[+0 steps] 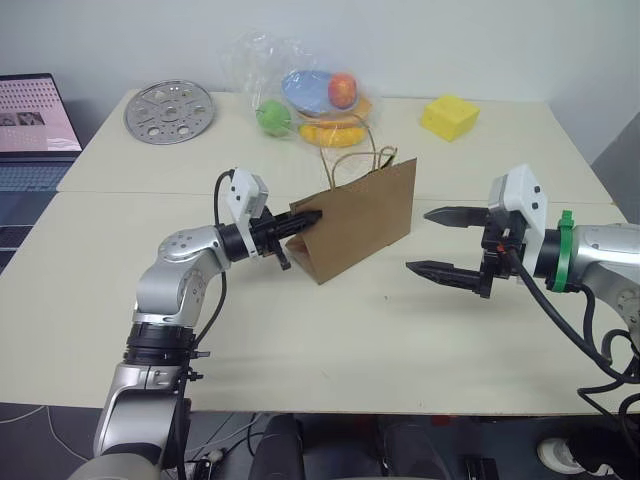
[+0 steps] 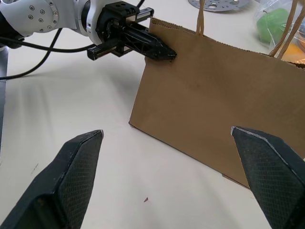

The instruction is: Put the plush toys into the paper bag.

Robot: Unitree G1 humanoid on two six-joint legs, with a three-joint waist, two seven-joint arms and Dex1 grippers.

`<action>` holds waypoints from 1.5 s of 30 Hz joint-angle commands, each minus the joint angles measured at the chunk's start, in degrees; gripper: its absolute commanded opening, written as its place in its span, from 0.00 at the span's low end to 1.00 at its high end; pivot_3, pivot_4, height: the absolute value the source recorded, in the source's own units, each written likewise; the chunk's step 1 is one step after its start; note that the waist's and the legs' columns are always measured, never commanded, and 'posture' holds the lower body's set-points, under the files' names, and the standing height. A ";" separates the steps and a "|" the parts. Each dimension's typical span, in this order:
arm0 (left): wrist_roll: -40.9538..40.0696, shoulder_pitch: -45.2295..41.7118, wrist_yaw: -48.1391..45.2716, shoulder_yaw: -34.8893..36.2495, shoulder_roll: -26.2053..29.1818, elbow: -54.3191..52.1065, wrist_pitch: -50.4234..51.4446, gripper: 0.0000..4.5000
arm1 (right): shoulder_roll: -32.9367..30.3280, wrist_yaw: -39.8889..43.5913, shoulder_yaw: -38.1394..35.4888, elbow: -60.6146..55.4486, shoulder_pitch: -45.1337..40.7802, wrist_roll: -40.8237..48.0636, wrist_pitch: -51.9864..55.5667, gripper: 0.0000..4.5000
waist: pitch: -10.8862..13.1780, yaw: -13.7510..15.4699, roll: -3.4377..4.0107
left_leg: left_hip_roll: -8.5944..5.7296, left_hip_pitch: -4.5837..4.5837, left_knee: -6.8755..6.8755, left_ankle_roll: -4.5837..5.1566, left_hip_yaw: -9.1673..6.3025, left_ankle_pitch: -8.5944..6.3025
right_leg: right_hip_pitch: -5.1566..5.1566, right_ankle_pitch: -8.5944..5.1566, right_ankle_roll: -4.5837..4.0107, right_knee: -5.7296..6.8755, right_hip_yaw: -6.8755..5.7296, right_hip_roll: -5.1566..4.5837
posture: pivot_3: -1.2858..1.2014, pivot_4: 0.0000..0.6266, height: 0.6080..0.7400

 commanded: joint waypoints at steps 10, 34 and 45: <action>-4.62 -8.69 -21.62 -3.60 6.17 4.52 3.30 0.00 | -5.26 0.70 -16.89 -7.47 14.42 2.09 -1.60 1.00 | 0.00 0.43 0.00 | -0.03 -0.02 -0.01 0.00 -0.04 0.00 | 0.02 0.00 0.00 0.00 -0.05 0.00 | 0.52 0.24 1.00; 0.30 -2.07 -20.56 -0.30 12.19 -0.11 0.17 0.83 | -10.23 0.59 -19.42 -6.24 18.43 3.88 -1.40 1.00 | -0.01 -0.28 0.01 | 0.02 0.04 0.09 0.02 -0.01 0.01 | 0.08 0.00 0.01 0.03 0.02 0.02 | 0.52 0.24 1.00; -0.87 20.97 -13.89 18.09 32.10 -17.83 10.12 0.99 | -20.11 15.02 -17.06 10.85 13.15 -2.65 -11.19 1.00 | 0.02 -0.12 0.07 | 0.07 0.21 0.01 0.02 0.20 0.01 | 0.11 -0.03 -0.01 -0.01 0.14 -0.01 | 0.52 0.24 1.00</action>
